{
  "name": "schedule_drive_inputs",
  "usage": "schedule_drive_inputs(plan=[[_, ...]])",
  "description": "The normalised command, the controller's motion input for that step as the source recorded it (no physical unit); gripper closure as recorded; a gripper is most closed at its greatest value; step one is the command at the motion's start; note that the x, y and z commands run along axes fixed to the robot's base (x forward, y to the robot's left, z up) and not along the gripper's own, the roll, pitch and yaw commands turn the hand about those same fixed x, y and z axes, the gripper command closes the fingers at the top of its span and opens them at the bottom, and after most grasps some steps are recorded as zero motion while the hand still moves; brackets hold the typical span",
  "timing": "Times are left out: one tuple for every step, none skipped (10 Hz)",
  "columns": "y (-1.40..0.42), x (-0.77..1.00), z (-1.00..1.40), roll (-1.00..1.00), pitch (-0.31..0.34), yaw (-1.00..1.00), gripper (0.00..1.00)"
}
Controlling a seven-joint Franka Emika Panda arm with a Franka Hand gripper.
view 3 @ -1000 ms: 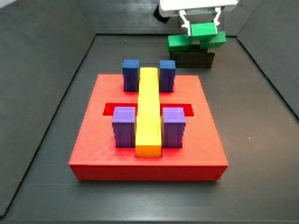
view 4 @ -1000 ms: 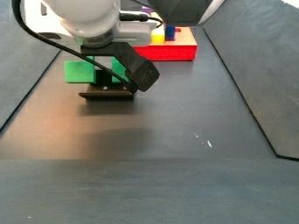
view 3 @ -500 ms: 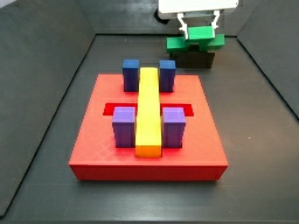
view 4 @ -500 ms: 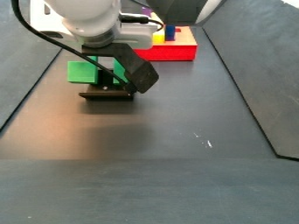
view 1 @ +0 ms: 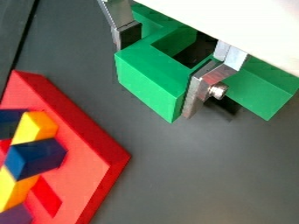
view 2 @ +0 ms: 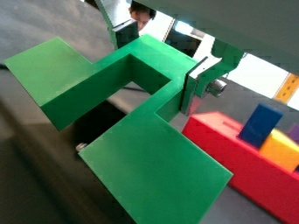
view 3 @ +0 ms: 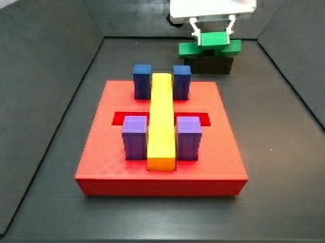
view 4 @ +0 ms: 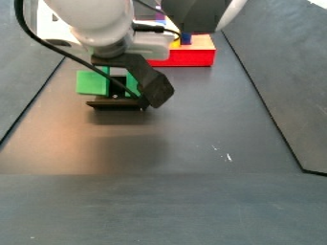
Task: Pick up the green object. Move up. Place the green object on the fixture. Regrasp the green object. Move to above the board. Insert the green object.
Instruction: Place the green object on the fixture.
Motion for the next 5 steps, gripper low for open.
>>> schedule_drive_inputs(plan=[[0.11,0.0,-0.17,0.3,0.043,0.0,1.0],[0.0,0.0,-0.11,0.22,0.011,0.0,1.0],[0.0,0.0,-0.07,0.13,0.003,0.0,1.0],[-0.09,0.0,-0.11,0.11,0.0,-0.05,1.0],[0.0,0.0,0.03,-0.02,0.0,0.0,1.0]])
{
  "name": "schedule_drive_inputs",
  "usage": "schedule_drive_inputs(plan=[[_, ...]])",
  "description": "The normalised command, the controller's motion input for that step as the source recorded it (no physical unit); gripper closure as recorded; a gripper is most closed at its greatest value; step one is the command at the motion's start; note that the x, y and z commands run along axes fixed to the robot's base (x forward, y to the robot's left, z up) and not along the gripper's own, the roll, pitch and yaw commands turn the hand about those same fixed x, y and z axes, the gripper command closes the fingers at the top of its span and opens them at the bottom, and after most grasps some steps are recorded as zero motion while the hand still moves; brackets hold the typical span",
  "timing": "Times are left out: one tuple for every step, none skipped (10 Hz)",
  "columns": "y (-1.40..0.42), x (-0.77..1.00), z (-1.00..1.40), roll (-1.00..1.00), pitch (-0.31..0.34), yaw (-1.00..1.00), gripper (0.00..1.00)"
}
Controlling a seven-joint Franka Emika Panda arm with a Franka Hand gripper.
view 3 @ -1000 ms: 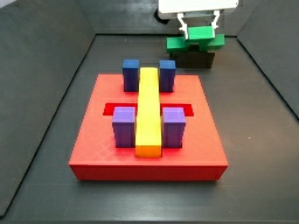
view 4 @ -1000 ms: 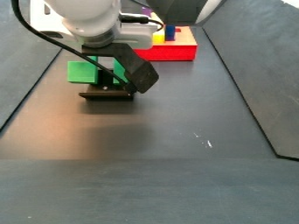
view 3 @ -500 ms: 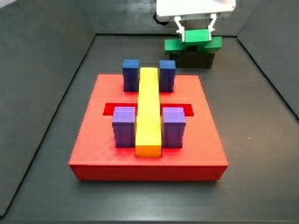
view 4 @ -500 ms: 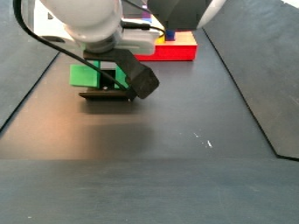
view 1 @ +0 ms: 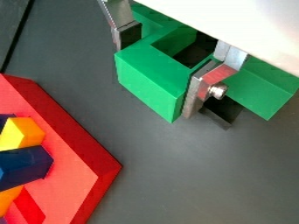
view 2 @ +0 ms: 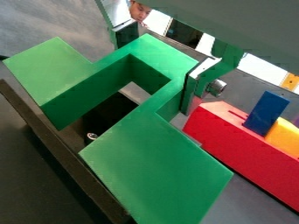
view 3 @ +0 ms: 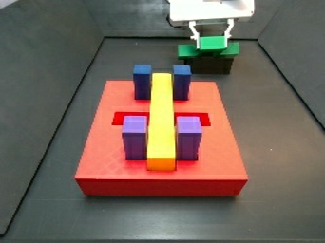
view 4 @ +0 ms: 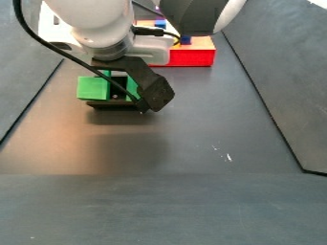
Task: Pick up the green object. Move up. Place the green object on the fixture. Regrasp the green object. Move to above the board. Insert the green object.
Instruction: Place the green object on the fixture, then regrasp the green object.
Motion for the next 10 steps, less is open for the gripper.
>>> schedule_drive_inputs(plan=[[0.0,0.0,0.0,0.0,0.0,0.0,1.0],[0.0,0.0,0.0,0.0,0.0,0.0,0.0],[0.29,0.15,0.65,-0.41,0.04,-0.02,0.0],[0.16,0.08,0.31,0.0,0.034,-0.02,0.0],[0.13,0.0,0.31,0.37,0.051,-0.06,0.0],[0.19,0.0,0.23,0.25,0.006,-0.01,0.0],[0.26,0.0,0.41,0.05,0.031,-0.01,0.0],[0.27,0.0,0.57,0.0,0.089,-0.01,0.0],[0.2,0.02,0.57,0.02,0.089,-0.02,0.0],[0.07,0.0,0.4,0.38,0.077,0.0,0.0]])
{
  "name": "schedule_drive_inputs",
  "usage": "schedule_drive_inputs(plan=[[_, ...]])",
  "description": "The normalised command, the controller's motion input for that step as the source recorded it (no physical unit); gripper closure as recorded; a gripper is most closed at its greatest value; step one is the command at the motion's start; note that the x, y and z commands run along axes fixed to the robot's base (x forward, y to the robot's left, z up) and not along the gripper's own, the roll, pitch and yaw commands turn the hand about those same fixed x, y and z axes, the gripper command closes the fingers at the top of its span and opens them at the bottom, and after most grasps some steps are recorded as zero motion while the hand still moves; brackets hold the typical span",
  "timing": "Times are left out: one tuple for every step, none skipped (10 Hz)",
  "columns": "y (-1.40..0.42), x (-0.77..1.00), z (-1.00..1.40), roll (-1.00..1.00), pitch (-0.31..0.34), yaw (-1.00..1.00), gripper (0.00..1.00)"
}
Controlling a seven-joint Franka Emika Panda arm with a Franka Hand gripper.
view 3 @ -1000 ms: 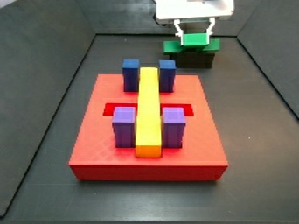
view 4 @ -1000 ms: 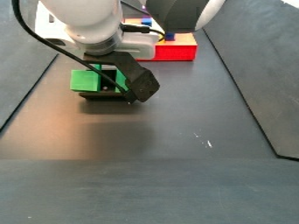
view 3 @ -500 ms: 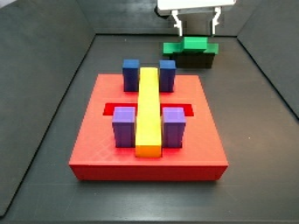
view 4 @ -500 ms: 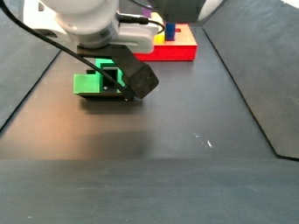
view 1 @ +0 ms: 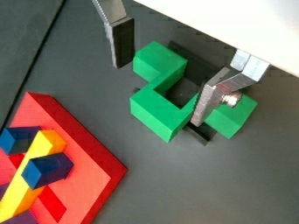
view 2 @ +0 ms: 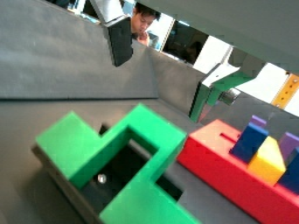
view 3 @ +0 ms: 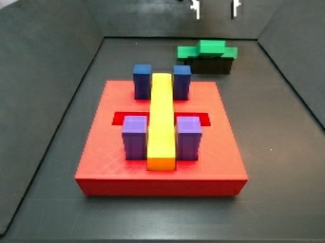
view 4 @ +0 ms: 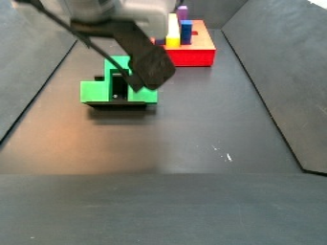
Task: Pick up the green object. Move up. Place the green object on the fixture. Regrasp the green object. Move to above the board. Insert the green object.
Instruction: Regrasp the green object.
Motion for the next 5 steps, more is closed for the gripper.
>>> schedule_drive_inputs(plan=[[0.0,0.0,0.13,0.9,0.08,0.0,0.0],[0.0,0.0,0.04,1.0,0.123,0.0,0.0],[0.0,0.0,0.02,1.0,0.123,0.0,0.0],[0.0,0.0,0.01,1.0,0.137,0.0,0.0],[0.0,0.0,0.0,1.0,0.143,0.0,0.0]])
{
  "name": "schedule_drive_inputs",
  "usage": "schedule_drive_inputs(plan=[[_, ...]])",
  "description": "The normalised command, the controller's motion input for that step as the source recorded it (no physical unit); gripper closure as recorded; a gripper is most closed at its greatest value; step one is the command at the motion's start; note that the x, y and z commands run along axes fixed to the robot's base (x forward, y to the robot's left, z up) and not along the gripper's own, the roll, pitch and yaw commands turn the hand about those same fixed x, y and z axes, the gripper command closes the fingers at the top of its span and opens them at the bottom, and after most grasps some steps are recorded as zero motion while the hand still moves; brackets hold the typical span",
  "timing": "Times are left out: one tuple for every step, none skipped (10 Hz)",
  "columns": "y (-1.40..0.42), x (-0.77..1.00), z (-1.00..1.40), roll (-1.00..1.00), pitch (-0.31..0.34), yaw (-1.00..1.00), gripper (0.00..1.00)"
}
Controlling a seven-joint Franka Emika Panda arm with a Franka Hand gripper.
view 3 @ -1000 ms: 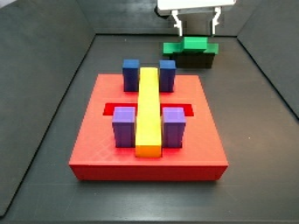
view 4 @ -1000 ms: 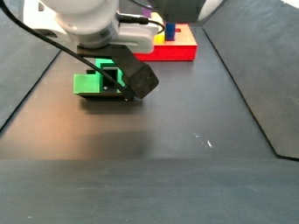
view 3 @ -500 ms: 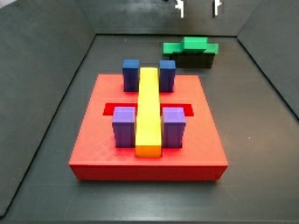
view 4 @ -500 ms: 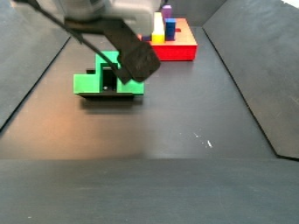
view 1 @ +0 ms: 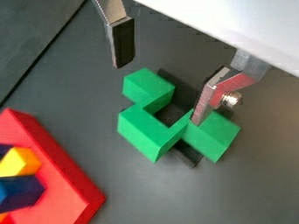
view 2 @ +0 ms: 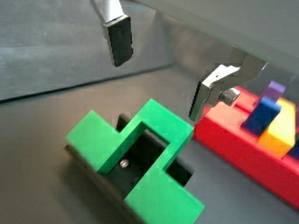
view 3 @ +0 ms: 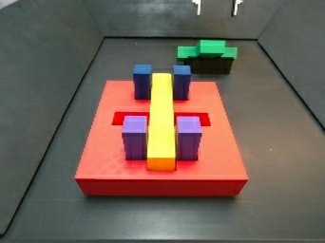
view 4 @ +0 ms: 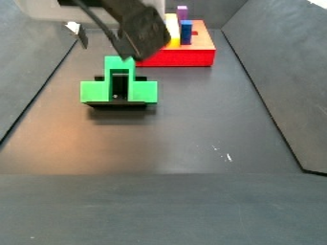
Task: Pick up the green object. Move up. Place the green object on the fixture. Regrasp the green object. Move to above the board. Insert the green object.
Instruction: Regrasp the green object.
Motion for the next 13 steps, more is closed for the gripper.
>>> schedule_drive_inputs(plan=[[0.0,0.0,0.0,1.0,0.151,0.0,0.0],[0.0,0.0,0.0,1.0,0.157,0.0,0.0],[-0.01,0.0,0.0,1.0,0.137,0.0,0.0],[-0.01,0.0,0.0,1.0,0.149,0.0,0.0],[-0.01,0.0,0.0,1.0,0.137,0.0,0.0],[-0.04,0.0,0.01,1.0,0.126,0.0,0.0],[-0.05,0.0,0.01,1.0,0.111,0.0,0.0],[-0.05,0.0,0.0,1.0,0.111,0.0,0.0],[-0.05,0.0,0.0,1.0,0.094,0.0,0.0],[-0.06,0.0,0.0,1.0,0.103,0.0,0.0],[-0.07,0.0,0.0,1.0,0.1,0.0,0.0],[-0.09,0.0,0.0,1.0,0.086,0.0,0.0],[-0.1,0.0,0.0,1.0,0.074,0.0,0.0]])
